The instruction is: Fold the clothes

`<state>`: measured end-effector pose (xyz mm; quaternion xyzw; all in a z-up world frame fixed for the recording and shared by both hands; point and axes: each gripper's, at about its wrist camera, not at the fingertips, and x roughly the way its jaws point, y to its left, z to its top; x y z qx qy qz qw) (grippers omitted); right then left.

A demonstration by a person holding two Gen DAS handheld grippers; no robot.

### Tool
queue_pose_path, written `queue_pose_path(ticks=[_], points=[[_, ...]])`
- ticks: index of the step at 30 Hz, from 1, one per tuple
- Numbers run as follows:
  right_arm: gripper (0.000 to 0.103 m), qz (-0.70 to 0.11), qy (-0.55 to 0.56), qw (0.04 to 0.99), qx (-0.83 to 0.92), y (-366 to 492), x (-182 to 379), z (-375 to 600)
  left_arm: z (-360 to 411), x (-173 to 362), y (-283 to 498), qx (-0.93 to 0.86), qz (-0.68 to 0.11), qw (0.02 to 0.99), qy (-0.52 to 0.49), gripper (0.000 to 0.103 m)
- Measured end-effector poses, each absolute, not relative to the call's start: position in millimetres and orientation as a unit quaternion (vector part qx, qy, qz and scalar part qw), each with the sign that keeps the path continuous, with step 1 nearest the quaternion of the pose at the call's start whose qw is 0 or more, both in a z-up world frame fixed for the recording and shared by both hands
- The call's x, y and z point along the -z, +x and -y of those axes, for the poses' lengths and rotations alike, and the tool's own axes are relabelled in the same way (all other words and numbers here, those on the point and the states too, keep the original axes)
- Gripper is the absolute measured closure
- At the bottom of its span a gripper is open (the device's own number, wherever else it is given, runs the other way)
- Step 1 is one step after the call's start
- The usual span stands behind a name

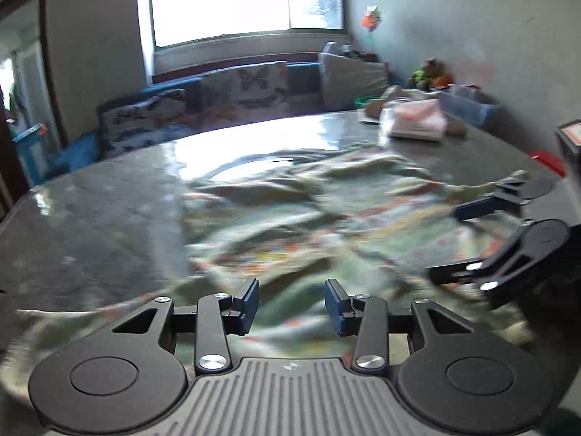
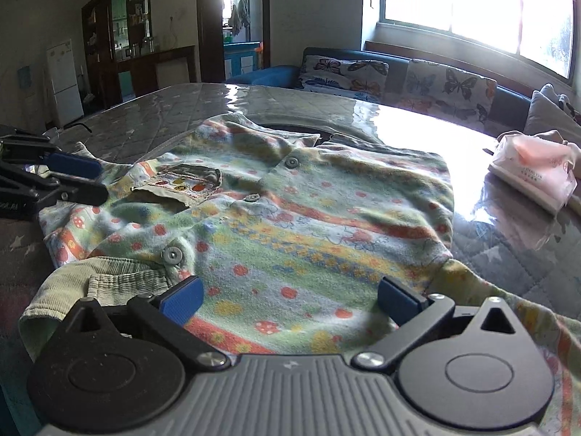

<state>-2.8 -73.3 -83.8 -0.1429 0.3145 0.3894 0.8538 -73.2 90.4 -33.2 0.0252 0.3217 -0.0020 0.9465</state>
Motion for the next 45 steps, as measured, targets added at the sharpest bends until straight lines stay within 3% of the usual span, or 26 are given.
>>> queue_pose_path(ticks=[8, 26, 36, 45], points=[[0.0, -0.315, -0.14, 0.854, -0.389, -3, 85, 73, -82, 57, -67, 0.008, -0.341, 0.94, 0.013, 0.059], [0.0, -0.316, -0.138, 0.854, -0.389, -3, 85, 73, -212, 55, -116, -0.171, -0.333, 0.926, -0.05, 0.06], [0.0, -0.316, -0.137, 0.854, -0.389, -3, 85, 73, -266, 57, -130, -0.251, -0.321, 0.91, -0.072, 0.054], [0.0, -0.319, -0.141, 0.854, -0.387, -3, 84, 72, -241, 40, -119, -0.216, -0.328, 0.916, -0.075, 0.053]])
